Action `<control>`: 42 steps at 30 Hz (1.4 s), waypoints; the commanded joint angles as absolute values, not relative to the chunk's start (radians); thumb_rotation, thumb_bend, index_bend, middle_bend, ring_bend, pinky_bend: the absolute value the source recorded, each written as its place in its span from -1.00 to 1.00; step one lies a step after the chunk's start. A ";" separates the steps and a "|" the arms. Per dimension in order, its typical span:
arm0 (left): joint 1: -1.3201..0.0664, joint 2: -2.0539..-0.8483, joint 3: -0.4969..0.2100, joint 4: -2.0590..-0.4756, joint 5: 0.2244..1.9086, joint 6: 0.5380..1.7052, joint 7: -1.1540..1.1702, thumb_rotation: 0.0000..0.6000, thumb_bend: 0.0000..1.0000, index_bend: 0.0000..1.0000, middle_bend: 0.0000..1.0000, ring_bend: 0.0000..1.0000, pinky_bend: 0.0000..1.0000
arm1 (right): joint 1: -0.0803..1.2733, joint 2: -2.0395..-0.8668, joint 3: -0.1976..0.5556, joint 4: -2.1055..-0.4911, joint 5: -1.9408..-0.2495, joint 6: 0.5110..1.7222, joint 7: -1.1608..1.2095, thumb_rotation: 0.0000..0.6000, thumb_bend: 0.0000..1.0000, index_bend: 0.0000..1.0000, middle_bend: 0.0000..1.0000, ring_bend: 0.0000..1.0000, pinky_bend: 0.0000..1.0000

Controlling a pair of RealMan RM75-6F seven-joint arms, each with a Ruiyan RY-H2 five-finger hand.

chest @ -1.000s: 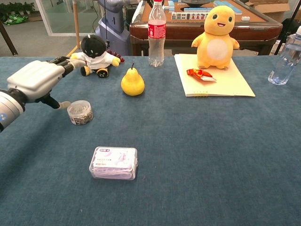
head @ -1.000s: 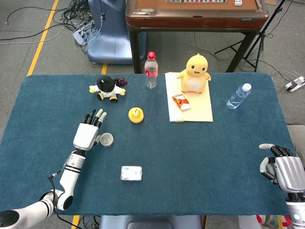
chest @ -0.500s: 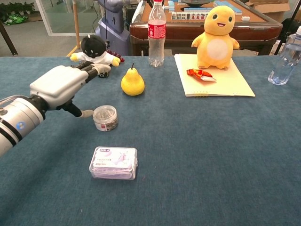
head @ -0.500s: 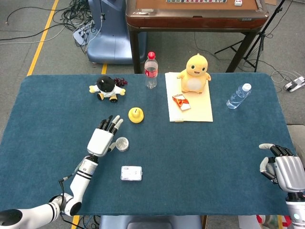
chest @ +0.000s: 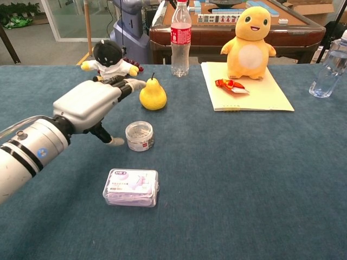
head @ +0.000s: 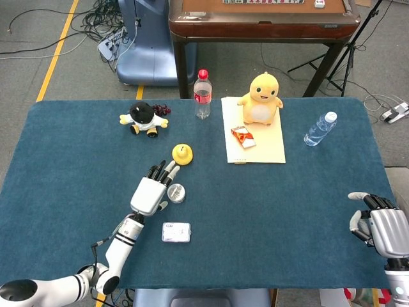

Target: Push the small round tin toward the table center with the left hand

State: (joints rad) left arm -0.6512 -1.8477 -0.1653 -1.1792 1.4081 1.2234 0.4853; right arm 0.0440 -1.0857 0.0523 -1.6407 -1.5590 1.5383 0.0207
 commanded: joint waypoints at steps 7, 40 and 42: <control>-0.517 -1.594 -0.124 -1.469 1.404 1.348 0.548 1.00 -1.00 -1.00 -1.00 -1.00 -0.69 | 0.042 -1.079 0.054 -1.645 -1.555 1.540 0.023 1.00 -0.35 0.05 -0.32 -0.41 -0.28; -0.089 -1.185 0.060 -1.576 1.452 1.622 0.320 1.00 -1.00 -0.99 -1.00 -1.00 -0.69 | 0.062 -1.085 0.073 -1.663 -1.469 1.476 -0.083 1.00 -0.35 0.05 -0.32 -0.41 -0.28; -0.087 -1.185 0.058 -1.578 1.458 1.619 0.322 1.00 -1.00 -0.99 -1.00 -1.00 -0.69 | 0.062 -1.085 0.071 -1.664 -1.466 1.471 -0.077 1.00 -0.35 0.05 -0.32 -0.41 -0.28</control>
State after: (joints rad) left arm -0.0880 -1.1853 0.0590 -1.5772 1.4570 1.6199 0.3208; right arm 0.0619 -1.0847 0.0720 -1.6635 -1.4668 1.4722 -0.0787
